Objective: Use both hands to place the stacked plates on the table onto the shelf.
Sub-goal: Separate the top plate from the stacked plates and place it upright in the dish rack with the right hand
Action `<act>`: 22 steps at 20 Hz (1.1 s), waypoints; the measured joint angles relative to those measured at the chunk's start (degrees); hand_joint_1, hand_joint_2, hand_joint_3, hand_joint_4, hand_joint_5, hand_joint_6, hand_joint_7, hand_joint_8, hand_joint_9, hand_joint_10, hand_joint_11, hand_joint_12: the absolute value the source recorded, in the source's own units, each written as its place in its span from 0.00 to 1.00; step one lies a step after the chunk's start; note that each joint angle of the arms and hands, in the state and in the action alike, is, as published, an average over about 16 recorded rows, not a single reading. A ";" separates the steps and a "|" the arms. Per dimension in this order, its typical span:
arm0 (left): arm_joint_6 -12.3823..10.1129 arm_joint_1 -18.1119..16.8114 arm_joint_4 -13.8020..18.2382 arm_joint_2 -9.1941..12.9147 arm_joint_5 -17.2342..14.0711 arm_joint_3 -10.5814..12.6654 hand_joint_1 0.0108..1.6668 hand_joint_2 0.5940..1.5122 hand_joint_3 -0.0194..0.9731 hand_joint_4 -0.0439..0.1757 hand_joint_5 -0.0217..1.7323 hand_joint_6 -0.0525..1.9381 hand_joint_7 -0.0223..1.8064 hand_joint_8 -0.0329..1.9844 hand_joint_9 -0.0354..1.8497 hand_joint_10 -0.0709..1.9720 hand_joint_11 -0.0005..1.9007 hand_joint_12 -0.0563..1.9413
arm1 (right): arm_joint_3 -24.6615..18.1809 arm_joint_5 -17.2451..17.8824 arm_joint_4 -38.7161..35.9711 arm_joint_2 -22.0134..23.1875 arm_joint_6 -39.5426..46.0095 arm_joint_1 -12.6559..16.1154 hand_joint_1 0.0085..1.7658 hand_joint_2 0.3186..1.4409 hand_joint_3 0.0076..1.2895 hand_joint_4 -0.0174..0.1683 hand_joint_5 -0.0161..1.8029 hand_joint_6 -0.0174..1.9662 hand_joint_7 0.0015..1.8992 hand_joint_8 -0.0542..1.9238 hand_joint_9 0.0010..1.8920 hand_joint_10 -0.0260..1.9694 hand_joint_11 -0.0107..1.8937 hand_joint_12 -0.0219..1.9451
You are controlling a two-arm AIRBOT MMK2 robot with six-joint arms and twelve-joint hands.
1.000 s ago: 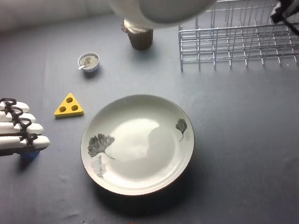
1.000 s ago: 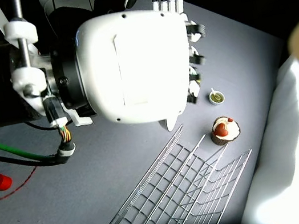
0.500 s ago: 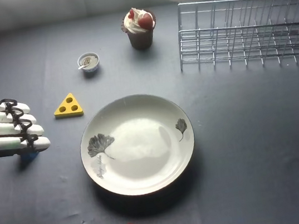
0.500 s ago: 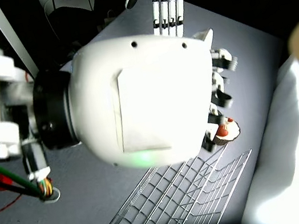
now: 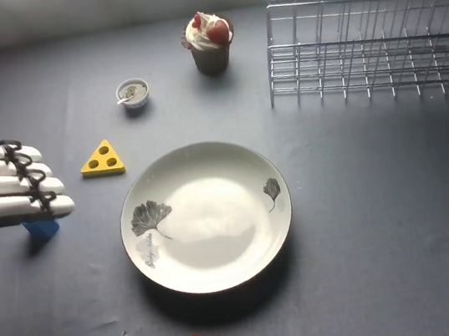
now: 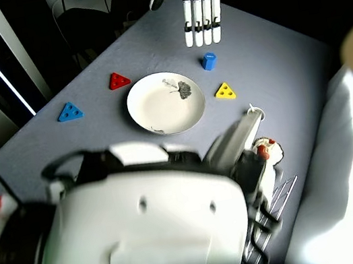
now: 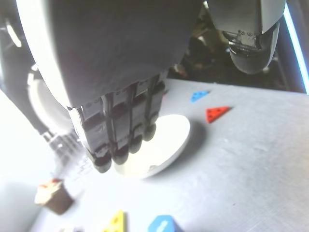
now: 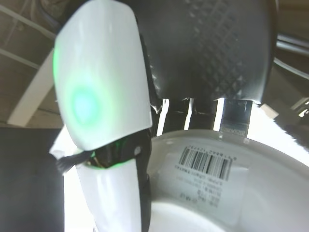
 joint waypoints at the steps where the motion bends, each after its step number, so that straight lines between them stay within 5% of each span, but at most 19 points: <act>1: 0.00 0.00 -0.09 0.15 0.16 -0.19 0.08 0.38 0.03 0.20 0.05 0.03 0.06 0.02 0.07 0.04 0.04 0.03 | 0.47 -0.10 0.03 0.05 0.06 -0.26 0.85 0.59 0.00 0.05 0.49 0.52 0.55 0.33 0.56 0.38 0.47 0.75; 11: -0.03 -0.39 -1.04 1.94 0.13 -2.06 0.08 0.38 0.03 0.20 0.05 0.03 0.06 0.02 0.07 0.04 0.04 0.03 | 4.66 0.14 -1.87 -0.30 2.94 -3.14 0.85 0.61 0.00 0.05 0.46 0.55 0.51 0.37 0.53 0.42 0.46 0.76; 22: -0.03 -1.42 -0.82 0.85 -0.28 -4.62 0.08 0.38 0.03 0.20 0.05 0.03 0.07 0.02 0.08 0.04 0.05 0.03 | 9.26 3.50 -11.02 -3.22 12.65 -6.44 0.85 0.57 0.00 0.05 0.51 0.47 0.60 0.22 0.59 0.32 0.51 0.70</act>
